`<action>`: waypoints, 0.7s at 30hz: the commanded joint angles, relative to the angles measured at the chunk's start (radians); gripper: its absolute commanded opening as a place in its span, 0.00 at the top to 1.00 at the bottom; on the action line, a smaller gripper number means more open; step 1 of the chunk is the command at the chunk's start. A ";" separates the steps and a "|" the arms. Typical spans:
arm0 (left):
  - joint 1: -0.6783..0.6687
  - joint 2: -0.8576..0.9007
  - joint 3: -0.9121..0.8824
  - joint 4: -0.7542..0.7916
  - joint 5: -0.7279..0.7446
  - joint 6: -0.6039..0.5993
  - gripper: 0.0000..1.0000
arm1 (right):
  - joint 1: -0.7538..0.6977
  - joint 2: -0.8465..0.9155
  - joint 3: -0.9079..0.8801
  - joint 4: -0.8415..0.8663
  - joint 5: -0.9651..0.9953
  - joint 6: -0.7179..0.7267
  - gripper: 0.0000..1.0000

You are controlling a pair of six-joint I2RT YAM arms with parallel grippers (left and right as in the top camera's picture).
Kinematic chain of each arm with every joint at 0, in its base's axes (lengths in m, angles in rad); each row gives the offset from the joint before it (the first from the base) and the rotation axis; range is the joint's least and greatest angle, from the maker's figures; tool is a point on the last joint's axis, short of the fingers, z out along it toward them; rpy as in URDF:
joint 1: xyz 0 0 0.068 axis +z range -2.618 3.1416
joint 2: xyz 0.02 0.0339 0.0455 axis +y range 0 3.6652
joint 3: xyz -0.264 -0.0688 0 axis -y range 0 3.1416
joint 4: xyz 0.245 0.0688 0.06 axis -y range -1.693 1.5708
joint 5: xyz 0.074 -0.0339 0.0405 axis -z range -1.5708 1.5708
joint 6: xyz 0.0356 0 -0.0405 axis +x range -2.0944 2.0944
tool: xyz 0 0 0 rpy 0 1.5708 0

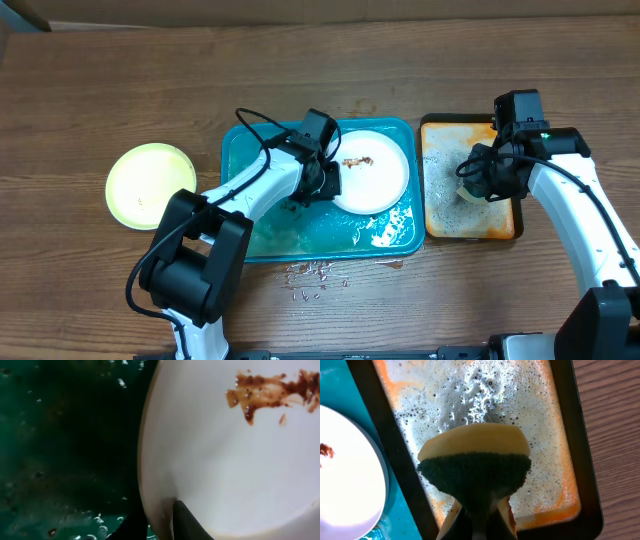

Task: Clean dirty plates on tray and stack at the side
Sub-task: 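Move the left gripper to the white plate rim in the tray and grasp, then dip the sponge into the orange-rimmed tray with the right gripper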

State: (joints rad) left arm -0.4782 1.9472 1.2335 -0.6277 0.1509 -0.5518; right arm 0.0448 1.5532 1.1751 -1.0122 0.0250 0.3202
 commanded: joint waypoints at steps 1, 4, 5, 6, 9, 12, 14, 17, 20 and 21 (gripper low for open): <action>-0.005 0.010 0.013 -0.031 -0.089 -0.011 0.82 | -0.003 -0.005 0.008 0.003 -0.005 -0.003 0.96; -0.005 0.010 0.013 -0.055 -0.093 -0.011 0.86 | -0.003 -0.005 0.008 0.003 -0.005 -0.003 0.96; -0.005 0.010 0.013 -0.058 -0.096 -0.010 0.88 | -0.003 -0.005 0.008 0.003 -0.005 -0.003 0.96; -0.005 0.010 0.013 -0.061 -0.100 -0.010 0.89 | -0.003 -0.005 0.008 0.003 -0.005 -0.003 0.96; -0.003 0.010 0.013 -0.072 -0.127 -0.010 0.96 | -0.003 -0.005 0.008 0.003 -0.005 -0.004 0.96; 0.005 0.010 0.013 -0.088 -0.163 -0.009 0.96 | -0.003 -0.005 0.008 0.009 -0.005 -0.012 0.96; 0.021 0.010 0.013 -0.101 -0.177 -0.008 0.96 | -0.003 -0.005 0.008 0.039 -0.005 -0.015 0.96; 0.039 0.010 0.013 -0.112 -0.177 -0.006 0.96 | -0.003 0.003 0.008 0.073 -0.005 -0.040 0.96; 0.046 0.010 0.013 -0.133 -0.177 -0.006 0.96 | -0.003 0.028 0.006 0.089 -0.005 -0.041 0.96; 0.046 0.010 0.013 -0.138 -0.177 -0.006 0.96 | -0.003 0.037 0.003 0.090 -0.005 -0.040 0.96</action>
State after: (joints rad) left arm -0.4496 1.9434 1.2579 -0.7380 0.0586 -0.5522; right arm 0.0448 1.5585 1.1751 -0.9325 0.0250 0.2955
